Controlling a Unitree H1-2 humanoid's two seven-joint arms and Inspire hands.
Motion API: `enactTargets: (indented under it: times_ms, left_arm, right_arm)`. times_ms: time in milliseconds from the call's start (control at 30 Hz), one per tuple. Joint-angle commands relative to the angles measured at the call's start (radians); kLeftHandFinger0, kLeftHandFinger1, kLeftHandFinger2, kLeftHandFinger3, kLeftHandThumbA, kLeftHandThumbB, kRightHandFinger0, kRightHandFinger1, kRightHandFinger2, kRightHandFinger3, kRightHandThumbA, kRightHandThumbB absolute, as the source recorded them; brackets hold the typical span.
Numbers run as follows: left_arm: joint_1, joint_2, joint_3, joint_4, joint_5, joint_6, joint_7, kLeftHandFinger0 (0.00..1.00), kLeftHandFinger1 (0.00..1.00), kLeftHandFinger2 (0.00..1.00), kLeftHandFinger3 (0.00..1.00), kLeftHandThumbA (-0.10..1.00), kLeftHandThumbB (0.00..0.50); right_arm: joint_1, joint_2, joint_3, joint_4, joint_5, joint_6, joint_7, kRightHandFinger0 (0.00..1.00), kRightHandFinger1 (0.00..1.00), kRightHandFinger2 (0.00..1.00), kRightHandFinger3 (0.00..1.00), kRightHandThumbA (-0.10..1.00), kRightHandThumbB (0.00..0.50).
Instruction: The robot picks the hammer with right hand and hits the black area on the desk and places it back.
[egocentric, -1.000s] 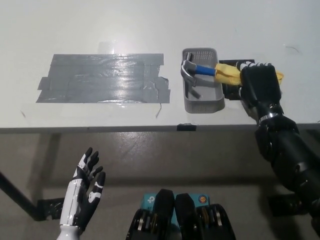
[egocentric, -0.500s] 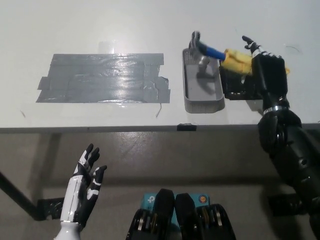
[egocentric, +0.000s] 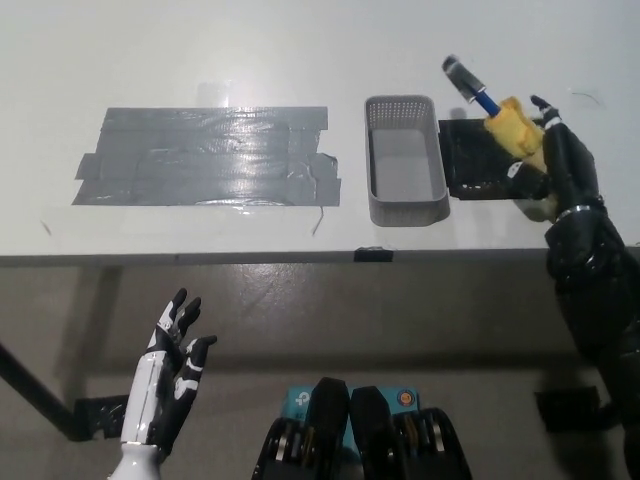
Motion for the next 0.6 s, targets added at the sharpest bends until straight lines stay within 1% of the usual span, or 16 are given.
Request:
enactTargets:
  times_ms: [0, 33, 67, 133, 167, 233, 267, 300, 333, 367, 400, 433, 467, 500, 533, 567]
  left_arm:
    - [-0.037, 0.016, -0.007, -0.029, 0.005, -0.03, -0.007, 0.77, 0.95, 0.95, 1.0, 0.78, 0.0]
    - [-0.036, 0.017, -0.007, -0.029, 0.009, -0.03, -0.006, 0.76, 0.94, 0.94, 1.0, 0.79, 0.0]
    - [-0.039, 0.019, -0.008, -0.024, 0.017, -0.034, -0.004, 0.76, 0.93, 0.94, 1.0, 0.81, 0.0]
    - [-0.04, 0.021, -0.007, -0.025, 0.02, -0.033, -0.004, 0.76, 0.93, 0.93, 1.0, 0.82, 0.0]
    - [-0.042, 0.022, -0.006, -0.022, 0.017, -0.035, -0.005, 0.76, 0.93, 0.93, 1.0, 0.82, 0.0]
    - [-0.042, 0.023, -0.006, -0.024, 0.023, -0.028, -0.003, 0.76, 0.93, 0.93, 1.0, 0.83, 0.008]
    - [-0.042, 0.023, -0.006, -0.025, 0.021, -0.027, -0.004, 0.76, 0.92, 0.92, 1.0, 0.84, 0.001]
    - [-0.042, 0.022, -0.007, -0.026, 0.021, -0.027, -0.005, 0.75, 0.91, 0.91, 1.0, 0.84, 0.0]
    - [-0.043, 0.021, -0.006, -0.023, 0.022, -0.03, -0.002, 0.75, 0.9, 0.9, 1.0, 0.83, 0.0]
    - [-0.044, 0.018, -0.005, -0.02, 0.023, -0.035, 0.001, 0.74, 0.89, 0.89, 1.0, 0.82, 0.0]
    - [-0.043, 0.018, -0.005, -0.02, 0.02, -0.033, 0.0, 0.74, 0.88, 0.89, 1.0, 0.82, 0.0]
    - [-0.043, 0.018, -0.004, -0.021, 0.017, -0.033, -0.001, 0.74, 0.88, 0.89, 1.0, 0.82, 0.0]
    - [-0.043, 0.018, -0.004, -0.021, 0.019, -0.034, 0.0, 0.74, 0.88, 0.89, 1.0, 0.82, 0.0]
    - [-0.044, 0.017, -0.003, -0.023, 0.016, -0.033, 0.0, 0.74, 0.87, 0.87, 1.0, 0.81, 0.0]
    - [-0.045, 0.016, -0.002, -0.021, 0.014, -0.037, 0.001, 0.74, 0.86, 0.86, 1.0, 0.8, 0.0]
    - [-0.046, 0.016, -0.001, -0.02, 0.015, -0.036, 0.003, 0.73, 0.85, 0.86, 1.0, 0.8, 0.0]
  right_arm:
    - [-0.17, -0.177, -0.09, -0.243, 0.365, 0.279, 0.592, 0.01, 0.45, 0.82, 0.93, -0.1, 0.161]
    - [-0.17, -0.186, -0.09, -0.254, 0.365, 0.305, 0.602, 0.01, 0.46, 0.84, 0.96, -0.1, 0.168]
    - [-0.174, -0.204, -0.09, -0.268, 0.368, 0.337, 0.621, 0.01, 0.48, 0.86, 0.98, -0.1, 0.162]
    - [-0.17, -0.244, -0.069, -0.301, 0.357, 0.34, 0.656, 0.0, 0.49, 0.86, 0.96, -0.1, 0.154]
    - [-0.173, -0.261, -0.063, -0.309, 0.359, 0.344, 0.681, 0.0, 0.47, 0.84, 0.95, -0.1, 0.144]
    - [-0.182, -0.286, -0.085, -0.318, 0.407, 0.403, 0.733, 0.0, 0.44, 0.78, 0.84, -0.1, 0.11]
    - [-0.19, -0.304, -0.089, -0.308, 0.435, 0.42, 0.783, 0.0, 0.41, 0.74, 0.78, -0.1, 0.084]
    - [-0.2, -0.328, -0.077, -0.297, 0.442, 0.419, 0.834, 0.0, 0.4, 0.73, 0.73, -0.1, 0.08]
    - [-0.204, -0.338, -0.077, -0.295, 0.457, 0.426, 0.866, 0.0, 0.36, 0.68, 0.74, -0.1, 0.063]
    - [-0.209, -0.358, -0.077, -0.305, 0.484, 0.449, 0.914, 0.0, 0.36, 0.67, 0.8, -0.1, 0.067]
    - [-0.211, -0.365, -0.076, -0.31, 0.487, 0.456, 0.919, 0.0, 0.37, 0.68, 0.83, -0.1, 0.085]
    - [-0.22, -0.373, -0.079, -0.303, 0.494, 0.456, 0.931, 0.0, 0.35, 0.68, 0.85, -0.1, 0.086]
    - [-0.229, -0.378, -0.081, -0.292, 0.503, 0.456, 0.945, 0.0, 0.34, 0.66, 0.86, -0.1, 0.089]
    - [-0.245, -0.393, -0.074, -0.276, 0.515, 0.456, 0.985, 0.0, 0.31, 0.64, 0.85, -0.1, 0.078]
    - [-0.264, -0.403, -0.085, -0.244, 0.551, 0.456, 1.033, 0.0, 0.23, 0.56, 0.75, -0.1, 0.059]
    - [-0.281, -0.415, -0.082, -0.224, 0.556, 0.456, 1.064, 0.0, 0.15, 0.55, 0.6, -0.1, 0.046]
